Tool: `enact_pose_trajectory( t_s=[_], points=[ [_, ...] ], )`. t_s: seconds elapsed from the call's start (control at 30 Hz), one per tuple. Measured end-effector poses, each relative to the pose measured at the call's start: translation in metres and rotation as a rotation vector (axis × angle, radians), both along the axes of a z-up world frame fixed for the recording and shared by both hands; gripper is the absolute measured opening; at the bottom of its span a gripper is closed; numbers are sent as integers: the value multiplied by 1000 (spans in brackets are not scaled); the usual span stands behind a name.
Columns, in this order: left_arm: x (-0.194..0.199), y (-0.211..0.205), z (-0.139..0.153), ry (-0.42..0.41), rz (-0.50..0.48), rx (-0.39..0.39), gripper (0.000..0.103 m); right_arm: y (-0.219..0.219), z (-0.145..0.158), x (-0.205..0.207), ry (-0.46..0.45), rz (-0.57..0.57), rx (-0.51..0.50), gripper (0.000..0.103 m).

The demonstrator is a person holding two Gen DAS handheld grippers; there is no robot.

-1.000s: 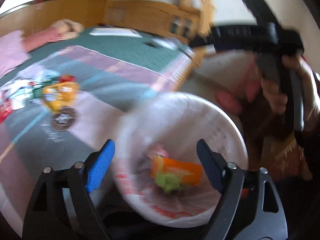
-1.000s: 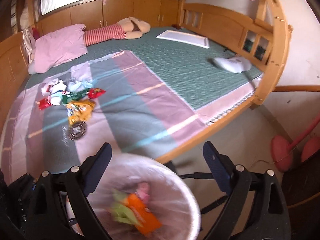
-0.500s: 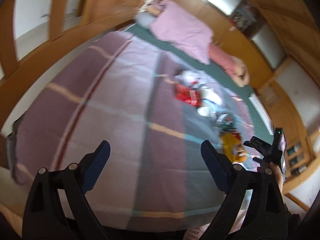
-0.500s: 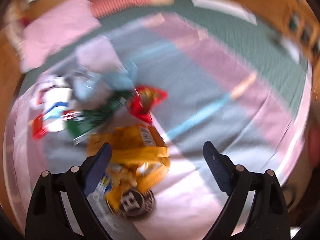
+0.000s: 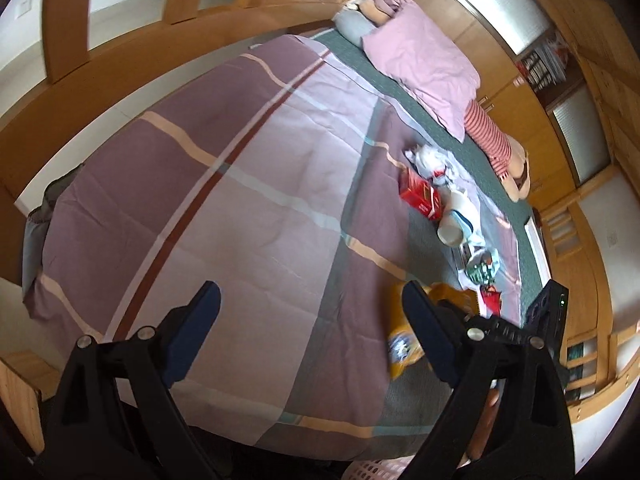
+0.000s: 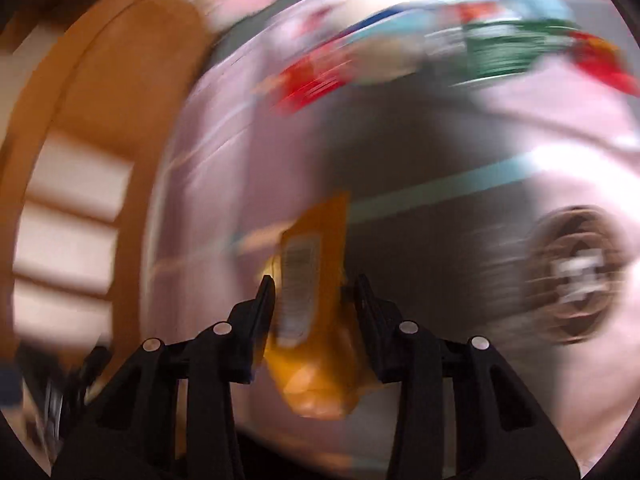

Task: Collect trash
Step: 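Grasp the yellow chip bag with the right gripper, then grasp the green hazelnut wrapper with the right gripper while the left gripper grasps the yellow chip bag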

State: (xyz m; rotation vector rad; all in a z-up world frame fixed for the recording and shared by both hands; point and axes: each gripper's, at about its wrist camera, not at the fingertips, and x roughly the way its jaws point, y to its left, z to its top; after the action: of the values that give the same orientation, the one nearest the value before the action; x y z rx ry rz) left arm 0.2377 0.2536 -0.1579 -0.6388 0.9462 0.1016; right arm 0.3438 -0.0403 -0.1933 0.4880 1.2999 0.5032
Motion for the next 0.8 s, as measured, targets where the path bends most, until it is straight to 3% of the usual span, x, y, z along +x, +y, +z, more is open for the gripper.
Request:
enact_pose_trajectory(
  t_s=[0.07, 0.13, 0.3, 0.37, 0.47, 0.5, 0.57, 0.67, 0.8],
  points=[
    [-1, 2, -1, 6, 11, -4, 92, 12, 15, 2, -63, 20, -56, 76],
    [-1, 4, -3, 16, 11, -16, 92, -7, 35, 13, -146, -114, -103, 83],
    [-1, 1, -3, 21, 5, -40, 92, -100, 39, 59, -111, -582, -210, 83],
    [1, -2, -3, 20, -6, -37, 92, -124, 29, 75, -74, -675, -248, 83],
    [5, -5, -7, 35, -14, -28, 93, -140, 11, 96, -39, -710, -344, 82],
    [6, -5, -9, 43, -13, -32, 93, -141, 7, 100, -39, -699, -343, 79],
    [8, -6, -12, 53, -11, -45, 93, -134, -2, 105, -25, -632, -343, 42],
    [9, -8, -11, 49, -8, -44, 93, -123, -1, 98, -29, -542, -327, 8],
    [10, -9, -13, 54, -7, -38, 93, -97, 16, 63, -67, -367, -281, 4]
  ],
)
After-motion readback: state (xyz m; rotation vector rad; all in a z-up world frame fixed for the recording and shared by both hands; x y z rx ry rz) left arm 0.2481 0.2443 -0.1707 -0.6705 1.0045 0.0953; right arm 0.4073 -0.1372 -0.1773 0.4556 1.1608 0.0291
